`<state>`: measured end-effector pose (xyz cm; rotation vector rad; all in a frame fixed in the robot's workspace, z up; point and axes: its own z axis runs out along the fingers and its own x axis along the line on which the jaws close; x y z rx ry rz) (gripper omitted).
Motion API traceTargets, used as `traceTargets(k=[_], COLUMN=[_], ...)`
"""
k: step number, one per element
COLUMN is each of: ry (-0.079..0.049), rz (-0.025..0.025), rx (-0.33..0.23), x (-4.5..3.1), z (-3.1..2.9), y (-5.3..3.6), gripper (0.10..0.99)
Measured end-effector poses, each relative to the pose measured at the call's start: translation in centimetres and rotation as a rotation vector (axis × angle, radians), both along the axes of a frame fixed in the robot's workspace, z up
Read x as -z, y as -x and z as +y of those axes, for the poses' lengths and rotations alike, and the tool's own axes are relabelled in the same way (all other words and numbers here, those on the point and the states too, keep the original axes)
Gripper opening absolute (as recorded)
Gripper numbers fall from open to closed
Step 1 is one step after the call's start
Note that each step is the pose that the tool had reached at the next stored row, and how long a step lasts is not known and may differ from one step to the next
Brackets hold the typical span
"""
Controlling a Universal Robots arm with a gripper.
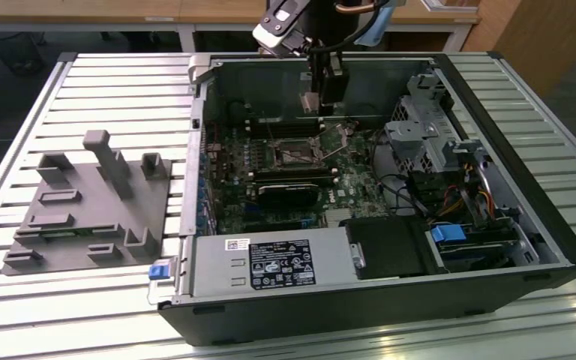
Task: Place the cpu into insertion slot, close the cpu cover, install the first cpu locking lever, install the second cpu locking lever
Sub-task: 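Place the cpu into insertion slot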
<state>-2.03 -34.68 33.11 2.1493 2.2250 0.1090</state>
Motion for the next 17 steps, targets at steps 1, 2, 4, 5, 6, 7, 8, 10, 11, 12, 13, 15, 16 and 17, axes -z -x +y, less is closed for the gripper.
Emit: traceTargets(k=[1,2,4,5,6,7,8,10,11,12,13,15,16,17], ry=[0.0,0.0,0.0,0.0,0.0,0.0,0.0,0.0,0.0,0.0,0.0,0.0,0.0,0.001], rz=[0.0,0.0,0.0,0.0,0.0,0.0,0.0,0.0,0.0,0.0,0.0,0.0,0.0,0.0001], rx=[0.0,0.0,0.0,0.0,0.0,0.0,0.0,0.0,0.0,0.0,0.0,0.0,0.0,0.0], x=[0.03,0.05,0.1,0.13,0.16,0.2,0.23,0.29,0.32,0.36,0.39,0.46,0.49,0.5], z=[0.0,0.0,0.0,0.0,0.0,0.0,0.0,0.0,0.0,0.0,0.0,0.0,0.0,0.0], y=[0.0,0.0,0.0,0.0,0.0,0.0,0.0,0.0,0.0,0.0,0.0,0.0,0.0,0.0], gripper=[0.541,0.541,0.541,0.541,0.541,0.541,0.541,0.541,0.541,0.541,0.541,0.541,0.541,0.541])
